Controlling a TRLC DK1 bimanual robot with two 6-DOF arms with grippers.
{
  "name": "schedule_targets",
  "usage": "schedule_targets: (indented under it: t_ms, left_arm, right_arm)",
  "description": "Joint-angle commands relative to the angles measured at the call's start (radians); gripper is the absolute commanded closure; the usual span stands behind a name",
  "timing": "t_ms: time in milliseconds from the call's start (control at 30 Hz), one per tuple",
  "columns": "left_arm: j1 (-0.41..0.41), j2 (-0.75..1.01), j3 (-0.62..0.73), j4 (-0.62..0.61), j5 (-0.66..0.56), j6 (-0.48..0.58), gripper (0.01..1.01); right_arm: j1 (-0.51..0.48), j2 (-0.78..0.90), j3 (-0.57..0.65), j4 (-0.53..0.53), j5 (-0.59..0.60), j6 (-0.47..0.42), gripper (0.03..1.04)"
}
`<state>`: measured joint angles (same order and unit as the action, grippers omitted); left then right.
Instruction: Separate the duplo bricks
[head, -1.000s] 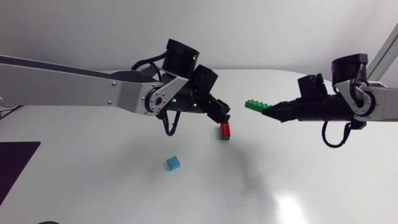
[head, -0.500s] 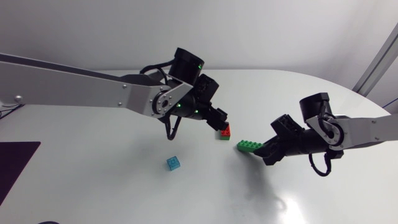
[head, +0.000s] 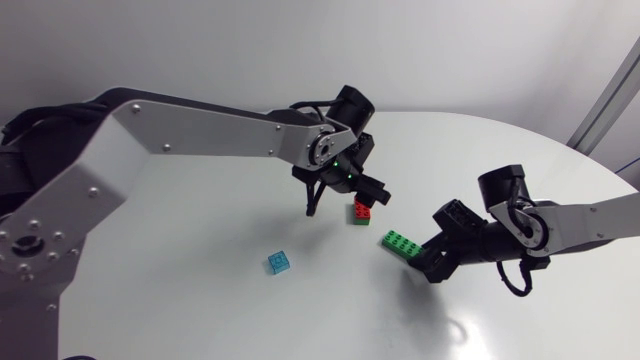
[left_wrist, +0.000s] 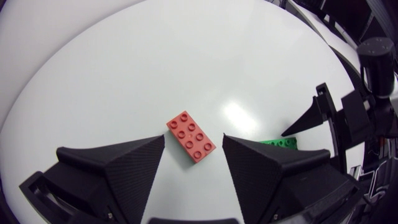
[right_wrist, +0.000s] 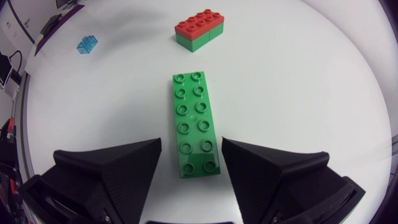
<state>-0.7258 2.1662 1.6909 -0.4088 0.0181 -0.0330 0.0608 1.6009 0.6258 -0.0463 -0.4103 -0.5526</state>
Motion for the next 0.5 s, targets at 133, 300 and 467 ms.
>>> schedule_targets:
  t_ms: [133, 300, 467]
  left_arm:
    - [-0.014, 0.17, 0.207, -0.136, -0.056, -0.108, 0.377]
    - [-0.029, 0.299, 0.423, -0.329, -0.11, -0.157, 0.377]
    - [-0.044, 0.374, 0.549, -0.427, -0.147, -0.179, 0.377]
  right_arm:
    - [-0.006, -0.084, -0.049, -0.017, 0.008, -0.018, 0.12]
    - [-0.021, -0.153, -0.074, -0.03, 0.007, -0.01, 0.12]
    - [-0.029, -0.197, -0.101, -0.041, 0.001, -0.009, 0.12]
